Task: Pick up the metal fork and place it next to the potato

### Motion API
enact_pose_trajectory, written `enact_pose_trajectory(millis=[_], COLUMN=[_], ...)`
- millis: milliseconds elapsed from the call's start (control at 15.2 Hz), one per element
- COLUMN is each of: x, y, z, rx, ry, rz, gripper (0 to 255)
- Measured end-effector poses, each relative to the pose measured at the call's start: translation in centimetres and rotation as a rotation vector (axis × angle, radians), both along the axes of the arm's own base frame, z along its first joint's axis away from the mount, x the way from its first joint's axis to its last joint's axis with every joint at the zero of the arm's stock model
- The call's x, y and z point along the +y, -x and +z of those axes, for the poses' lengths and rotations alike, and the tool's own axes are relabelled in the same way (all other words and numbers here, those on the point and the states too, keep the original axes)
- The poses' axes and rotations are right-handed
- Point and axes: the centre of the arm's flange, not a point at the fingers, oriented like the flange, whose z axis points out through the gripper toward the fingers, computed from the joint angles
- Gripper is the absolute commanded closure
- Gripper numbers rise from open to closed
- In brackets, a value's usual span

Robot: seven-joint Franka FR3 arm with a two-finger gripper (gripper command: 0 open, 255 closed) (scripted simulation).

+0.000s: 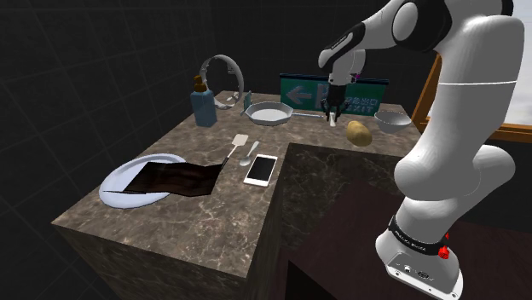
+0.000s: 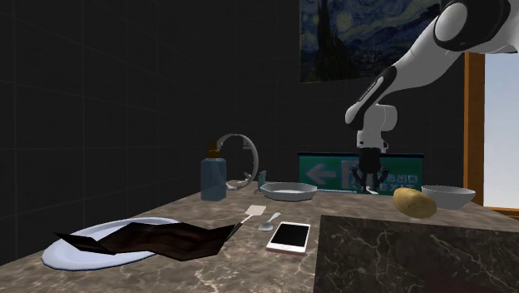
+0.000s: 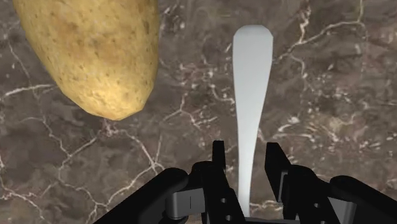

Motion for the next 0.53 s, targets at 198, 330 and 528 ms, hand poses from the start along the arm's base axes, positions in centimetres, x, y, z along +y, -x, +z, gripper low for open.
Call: enact_pose_trajectory(millis=[198, 330, 528], x=[-0.1, -0.1, -0.1], y=[0.0, 0.1, 0.0], z=[-1.7, -2.4, -2.6], rx=[0.0, 0.0, 0.0], ry=[0.0, 0.0, 0.0], rz=[0.0, 0.0, 0.0], gripper=[255, 255, 255])
